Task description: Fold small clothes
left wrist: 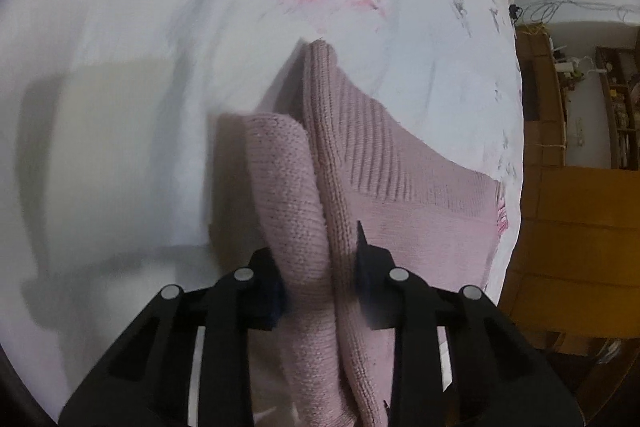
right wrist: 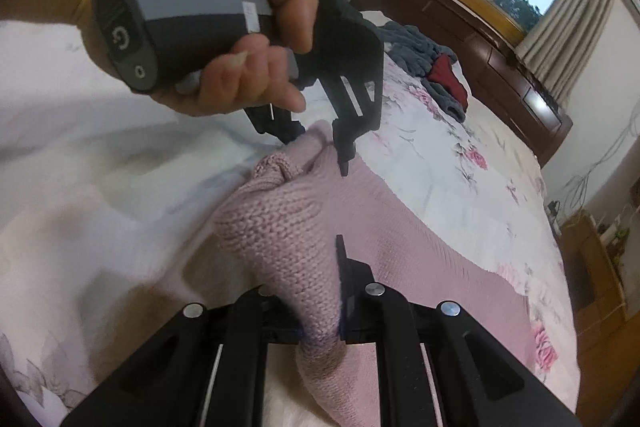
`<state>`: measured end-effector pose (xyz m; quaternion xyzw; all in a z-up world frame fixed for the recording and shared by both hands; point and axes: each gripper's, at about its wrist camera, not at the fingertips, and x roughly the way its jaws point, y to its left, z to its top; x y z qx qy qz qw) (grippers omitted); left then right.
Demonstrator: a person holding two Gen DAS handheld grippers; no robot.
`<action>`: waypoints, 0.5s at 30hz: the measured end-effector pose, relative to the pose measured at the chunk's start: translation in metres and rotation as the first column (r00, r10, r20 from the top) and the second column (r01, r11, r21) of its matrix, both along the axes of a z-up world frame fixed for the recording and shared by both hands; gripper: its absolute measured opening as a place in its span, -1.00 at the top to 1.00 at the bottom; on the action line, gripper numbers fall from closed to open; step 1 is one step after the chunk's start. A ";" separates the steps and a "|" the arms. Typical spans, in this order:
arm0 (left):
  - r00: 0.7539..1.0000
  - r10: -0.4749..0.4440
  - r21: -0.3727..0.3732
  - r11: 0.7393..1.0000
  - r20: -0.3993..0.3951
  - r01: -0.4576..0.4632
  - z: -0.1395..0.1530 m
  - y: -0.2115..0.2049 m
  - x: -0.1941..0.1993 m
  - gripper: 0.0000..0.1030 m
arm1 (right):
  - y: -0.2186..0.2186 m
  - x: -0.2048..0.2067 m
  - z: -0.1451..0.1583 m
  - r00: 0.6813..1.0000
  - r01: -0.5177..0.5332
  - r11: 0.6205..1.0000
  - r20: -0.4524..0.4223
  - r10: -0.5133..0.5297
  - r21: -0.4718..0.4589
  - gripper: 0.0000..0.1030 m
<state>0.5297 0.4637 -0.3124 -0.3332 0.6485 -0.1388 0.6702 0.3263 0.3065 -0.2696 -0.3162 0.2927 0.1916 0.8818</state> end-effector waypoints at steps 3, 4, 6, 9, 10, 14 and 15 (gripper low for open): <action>1.000 -0.014 0.013 1.000 0.007 0.014 0.006 -0.002 0.004 0.50 | -0.003 0.000 0.005 1.000 0.005 1.000 0.001 -0.005 0.020 0.79; 1.000 -0.020 0.022 1.000 0.007 0.020 0.007 -0.003 0.003 0.50 | -0.003 0.001 0.007 1.000 0.007 1.000 0.000 -0.007 0.024 0.79; 1.000 -0.026 0.032 0.999 0.010 0.025 0.010 -0.002 0.004 0.50 | -0.005 0.002 0.010 1.000 0.013 0.999 -0.003 -0.013 0.035 0.79; 0.999 -0.034 0.049 0.998 0.018 0.033 0.018 -0.008 0.005 0.51 | -0.007 0.002 0.014 1.000 0.024 0.998 -0.005 -0.024 0.052 0.79; 0.999 -0.037 0.053 0.998 0.022 0.036 0.023 -0.010 0.007 0.51 | -0.009 0.003 0.017 0.999 0.031 0.997 -0.008 -0.031 0.064 0.79; 0.997 -0.057 0.082 0.995 0.042 0.054 0.042 -0.020 0.009 0.52 | -0.015 0.002 0.025 0.999 0.053 0.994 -0.014 -0.052 0.096 0.79; 0.997 -0.063 0.090 0.994 0.047 0.058 0.048 -0.023 0.010 0.52 | -0.016 0.001 0.027 0.998 0.057 0.993 -0.014 -0.055 0.102 0.79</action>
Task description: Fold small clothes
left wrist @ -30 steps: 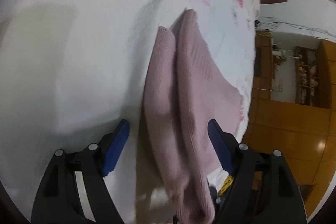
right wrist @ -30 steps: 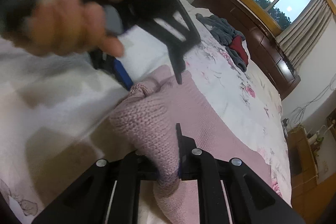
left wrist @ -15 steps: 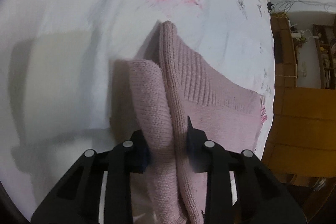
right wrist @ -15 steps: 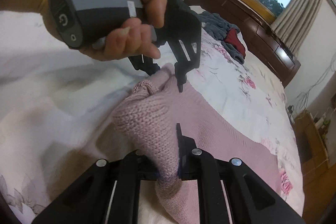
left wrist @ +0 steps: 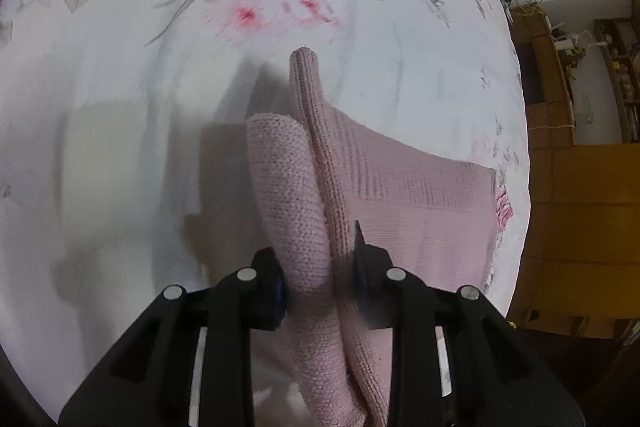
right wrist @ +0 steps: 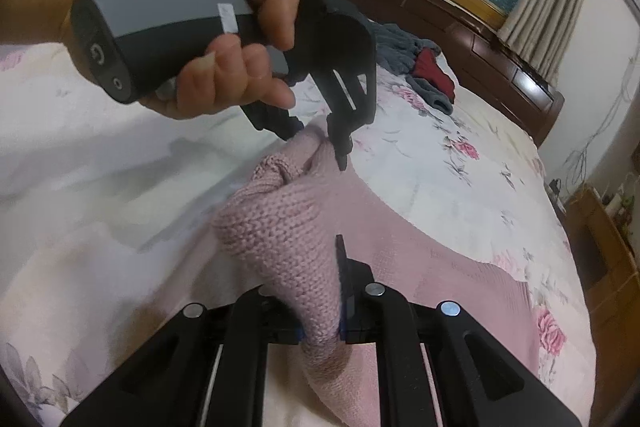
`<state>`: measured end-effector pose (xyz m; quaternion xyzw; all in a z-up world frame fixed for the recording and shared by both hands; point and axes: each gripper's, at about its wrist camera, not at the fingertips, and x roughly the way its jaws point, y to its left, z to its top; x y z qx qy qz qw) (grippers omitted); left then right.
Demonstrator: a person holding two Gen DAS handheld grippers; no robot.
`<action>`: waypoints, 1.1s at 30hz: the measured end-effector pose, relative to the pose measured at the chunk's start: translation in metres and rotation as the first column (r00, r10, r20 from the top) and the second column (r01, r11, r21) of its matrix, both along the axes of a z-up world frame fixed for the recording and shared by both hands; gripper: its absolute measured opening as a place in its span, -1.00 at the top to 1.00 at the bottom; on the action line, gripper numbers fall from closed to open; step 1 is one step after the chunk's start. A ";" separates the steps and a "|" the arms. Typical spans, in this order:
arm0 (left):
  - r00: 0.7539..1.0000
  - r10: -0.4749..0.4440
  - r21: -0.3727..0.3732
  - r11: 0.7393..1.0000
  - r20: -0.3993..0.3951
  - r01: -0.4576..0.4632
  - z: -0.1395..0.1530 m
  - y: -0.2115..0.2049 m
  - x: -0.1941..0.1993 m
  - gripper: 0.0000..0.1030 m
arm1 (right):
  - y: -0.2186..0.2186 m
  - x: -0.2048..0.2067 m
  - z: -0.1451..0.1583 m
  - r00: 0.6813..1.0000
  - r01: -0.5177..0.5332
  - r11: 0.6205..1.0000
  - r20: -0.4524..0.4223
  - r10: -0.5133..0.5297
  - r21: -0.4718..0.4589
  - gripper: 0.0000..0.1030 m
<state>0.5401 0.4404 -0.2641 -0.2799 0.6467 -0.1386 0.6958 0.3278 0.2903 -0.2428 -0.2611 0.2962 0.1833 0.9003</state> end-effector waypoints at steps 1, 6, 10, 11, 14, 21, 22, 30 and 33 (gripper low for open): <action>1.000 -0.004 0.006 1.000 0.005 0.004 0.005 -0.003 0.001 0.52 | -0.002 0.000 0.004 1.000 0.006 1.000 0.000 -0.006 0.010 0.79; 0.999 -0.032 0.048 0.998 0.030 0.030 0.032 -0.023 0.004 0.53 | -0.021 0.000 0.022 0.999 0.041 0.997 -0.001 -0.041 0.069 0.79; 0.996 -0.067 0.096 0.993 0.050 0.062 0.057 -0.044 0.007 0.53 | -0.036 0.000 0.034 0.998 0.069 0.992 -0.011 -0.069 0.110 0.79; 0.996 -0.072 0.103 0.992 0.054 0.066 0.062 -0.049 0.007 0.53 | -0.041 0.000 0.039 0.997 0.075 0.989 -0.011 -0.074 0.129 0.79; 0.993 -0.094 0.128 0.988 0.067 0.084 0.078 -0.067 0.010 0.53 | -0.053 -0.001 0.048 0.995 0.096 0.982 -0.011 -0.095 0.160 0.79; 0.986 -0.137 0.159 0.980 0.091 0.121 0.103 -0.110 0.014 0.53 | -0.086 -0.006 0.065 0.991 0.134 0.969 -0.001 -0.137 0.207 0.79; 0.985 -0.145 0.163 0.978 0.095 0.128 0.106 -0.118 0.015 0.53 | -0.092 -0.005 0.067 0.989 0.144 0.966 -0.005 -0.146 0.213 0.79; 0.977 -0.185 0.186 0.969 0.105 0.163 0.118 -0.167 0.018 0.53 | -0.129 0.000 0.075 0.981 0.192 0.950 -0.018 -0.194 0.246 0.79; 0.974 -0.200 0.197 0.964 0.104 0.177 0.120 -0.184 0.018 0.53 | -0.141 0.001 0.075 0.978 0.207 0.944 -0.023 -0.209 0.257 0.79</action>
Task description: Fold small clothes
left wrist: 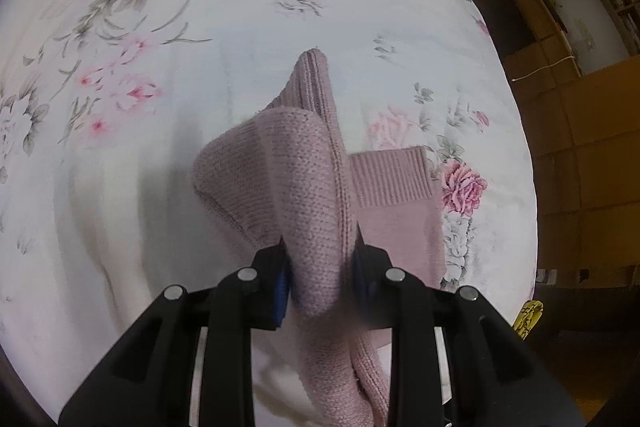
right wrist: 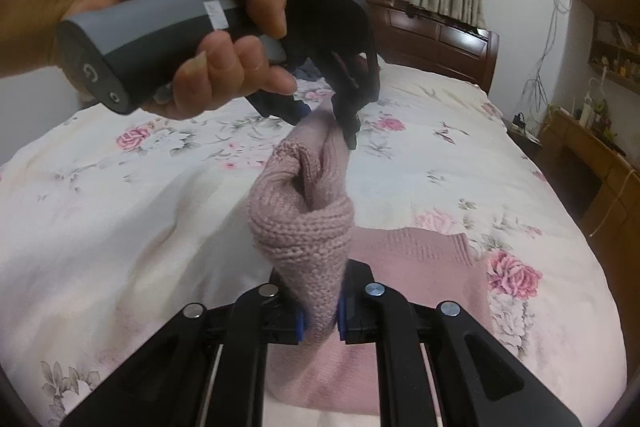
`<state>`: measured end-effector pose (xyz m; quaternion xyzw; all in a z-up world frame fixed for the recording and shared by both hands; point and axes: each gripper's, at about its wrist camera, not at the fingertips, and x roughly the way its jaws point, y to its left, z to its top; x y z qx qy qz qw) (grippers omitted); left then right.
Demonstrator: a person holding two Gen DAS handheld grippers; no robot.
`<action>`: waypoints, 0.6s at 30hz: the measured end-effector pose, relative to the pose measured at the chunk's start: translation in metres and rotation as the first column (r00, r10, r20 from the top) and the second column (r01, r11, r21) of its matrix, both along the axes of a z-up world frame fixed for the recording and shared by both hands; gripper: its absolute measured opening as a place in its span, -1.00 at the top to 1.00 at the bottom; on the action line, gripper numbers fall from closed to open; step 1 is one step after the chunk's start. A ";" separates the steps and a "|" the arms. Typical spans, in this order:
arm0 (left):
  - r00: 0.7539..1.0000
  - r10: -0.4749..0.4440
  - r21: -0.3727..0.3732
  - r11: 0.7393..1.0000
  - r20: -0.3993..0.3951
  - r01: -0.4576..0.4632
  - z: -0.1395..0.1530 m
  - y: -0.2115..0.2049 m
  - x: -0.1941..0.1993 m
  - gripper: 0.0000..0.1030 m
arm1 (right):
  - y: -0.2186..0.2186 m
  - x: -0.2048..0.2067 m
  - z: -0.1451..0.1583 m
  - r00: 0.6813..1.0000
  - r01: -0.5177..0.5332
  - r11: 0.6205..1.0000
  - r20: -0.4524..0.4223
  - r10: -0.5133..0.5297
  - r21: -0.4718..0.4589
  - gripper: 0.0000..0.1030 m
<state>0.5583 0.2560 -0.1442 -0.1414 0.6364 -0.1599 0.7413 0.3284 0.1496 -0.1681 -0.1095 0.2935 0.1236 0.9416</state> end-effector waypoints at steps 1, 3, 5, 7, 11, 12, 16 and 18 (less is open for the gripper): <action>1.000 -0.004 0.005 1.000 0.000 0.004 0.000 -0.004 0.000 0.53 | -0.005 0.000 0.000 1.000 0.006 1.000 -0.004 -0.006 0.008 0.79; 1.000 -0.013 0.013 1.000 0.001 0.013 0.001 -0.014 0.000 0.53 | -0.011 0.000 0.000 1.000 0.015 1.000 -0.008 -0.015 0.018 0.79; 1.000 -0.022 0.021 1.000 0.001 0.022 0.002 -0.024 0.000 0.53 | -0.018 -0.001 0.001 1.000 0.024 0.999 -0.011 -0.024 0.023 0.79; 1.000 -0.029 0.029 0.999 0.002 0.029 0.002 -0.035 0.000 0.53 | -0.027 -0.001 0.000 0.999 0.034 0.999 -0.015 -0.033 0.030 0.79; 0.999 -0.034 0.048 0.998 0.006 0.034 0.002 -0.053 0.000 0.53 | -0.042 0.000 -0.001 0.998 0.054 0.998 -0.027 -0.053 0.045 0.79; 0.999 -0.034 0.050 0.998 0.006 0.033 0.002 -0.056 -0.001 0.53 | -0.048 0.000 -0.001 0.998 0.061 0.997 -0.029 -0.060 0.050 0.79; 0.999 -0.043 0.073 0.996 0.011 0.042 -0.001 -0.076 -0.001 0.53 | -0.062 0.000 -0.003 0.996 0.083 0.995 -0.041 -0.080 0.063 0.79; 0.999 -0.044 0.079 0.996 0.013 0.043 -0.004 -0.086 -0.002 0.53 | -0.071 -0.001 -0.006 0.995 0.095 0.993 -0.049 -0.091 0.074 0.79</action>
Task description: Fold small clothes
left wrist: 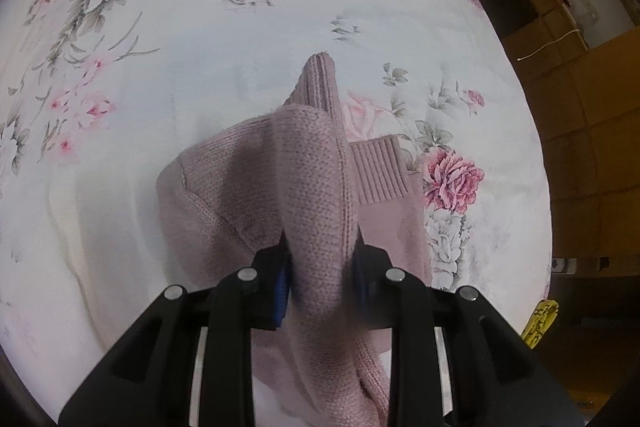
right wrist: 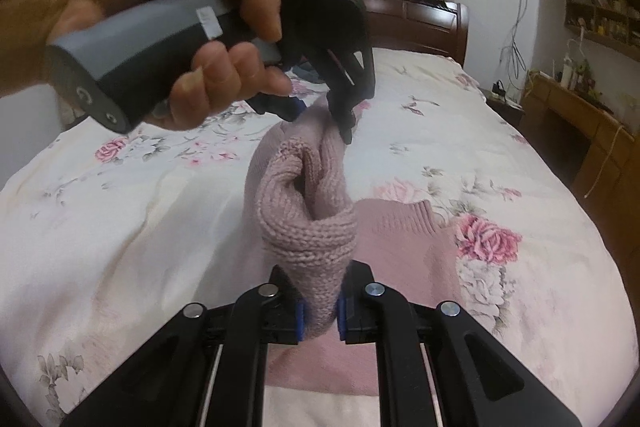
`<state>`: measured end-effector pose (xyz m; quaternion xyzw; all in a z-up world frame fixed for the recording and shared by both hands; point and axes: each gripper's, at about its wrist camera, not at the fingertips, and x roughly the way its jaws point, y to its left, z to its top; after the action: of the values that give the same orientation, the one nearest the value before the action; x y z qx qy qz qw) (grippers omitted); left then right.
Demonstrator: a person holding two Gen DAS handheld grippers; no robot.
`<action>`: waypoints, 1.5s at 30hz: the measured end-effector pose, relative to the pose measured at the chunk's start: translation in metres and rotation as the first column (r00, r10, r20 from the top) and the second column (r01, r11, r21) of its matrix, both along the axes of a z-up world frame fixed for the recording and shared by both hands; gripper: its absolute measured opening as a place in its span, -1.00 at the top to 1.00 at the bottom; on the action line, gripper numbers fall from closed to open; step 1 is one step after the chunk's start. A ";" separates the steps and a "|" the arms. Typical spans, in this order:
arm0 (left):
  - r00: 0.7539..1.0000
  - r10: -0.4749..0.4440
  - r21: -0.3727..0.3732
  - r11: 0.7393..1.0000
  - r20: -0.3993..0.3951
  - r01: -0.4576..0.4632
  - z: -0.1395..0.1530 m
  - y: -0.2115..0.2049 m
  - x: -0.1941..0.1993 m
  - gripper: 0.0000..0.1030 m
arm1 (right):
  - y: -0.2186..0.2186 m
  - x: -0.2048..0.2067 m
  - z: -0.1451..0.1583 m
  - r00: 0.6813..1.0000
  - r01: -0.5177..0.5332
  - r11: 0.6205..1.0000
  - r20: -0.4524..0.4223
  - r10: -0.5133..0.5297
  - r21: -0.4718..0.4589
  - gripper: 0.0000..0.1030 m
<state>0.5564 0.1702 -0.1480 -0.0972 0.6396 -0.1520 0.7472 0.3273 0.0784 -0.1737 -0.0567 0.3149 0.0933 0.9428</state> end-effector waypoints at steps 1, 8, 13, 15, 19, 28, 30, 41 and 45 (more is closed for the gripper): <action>1.000 0.003 0.003 1.000 0.000 -0.003 -0.002 -0.005 -0.001 0.53 | -0.003 0.000 -0.001 1.000 0.004 1.000 -0.003 -0.004 0.003 0.79; 1.000 -0.006 0.064 0.998 0.012 0.005 -0.018 -0.043 -0.004 0.53 | -0.030 -0.003 -0.015 0.998 0.041 0.999 -0.040 -0.039 0.035 0.79; 0.999 -0.023 0.113 0.993 0.032 0.019 -0.033 -0.069 -0.009 0.53 | -0.049 -0.005 -0.029 0.995 0.062 0.996 -0.077 -0.056 0.070 0.79; 0.999 -0.028 0.122 0.992 0.041 0.023 -0.038 -0.080 -0.013 0.53 | -0.058 -0.007 -0.034 0.994 0.074 0.994 -0.086 -0.067 0.079 0.79; 0.998 -0.021 0.133 0.991 0.060 0.013 -0.047 -0.099 -0.019 0.53 | -0.076 -0.010 -0.043 0.991 0.092 0.989 -0.108 -0.080 0.116 0.79; 0.989 -0.013 0.186 0.982 0.147 -0.015 -0.074 -0.133 -0.036 0.53 | -0.116 -0.011 -0.075 0.974 0.137 0.963 -0.211 -0.088 0.230 0.79; 0.986 -0.005 0.183 0.983 0.166 -0.026 -0.080 -0.137 -0.040 0.53 | -0.123 -0.010 -0.081 0.968 0.148 0.954 -0.236 -0.086 0.260 0.79; 0.960 0.053 -0.081 0.996 0.275 -0.032 -0.093 -0.130 -0.049 -0.22 | -0.168 0.007 -0.126 0.915 0.204 0.843 -0.404 0.017 0.497 0.77; 0.959 0.125 -0.274 0.960 0.253 -0.053 -0.072 -0.091 -0.050 -0.38 | -0.197 0.021 -0.139 0.881 0.213 0.695 -0.443 0.167 0.686 0.45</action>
<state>0.5061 0.0790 -0.2205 -0.2033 0.5018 -0.2138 0.8131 0.3486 -0.1187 -0.3123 0.3443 0.4739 0.2073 0.7835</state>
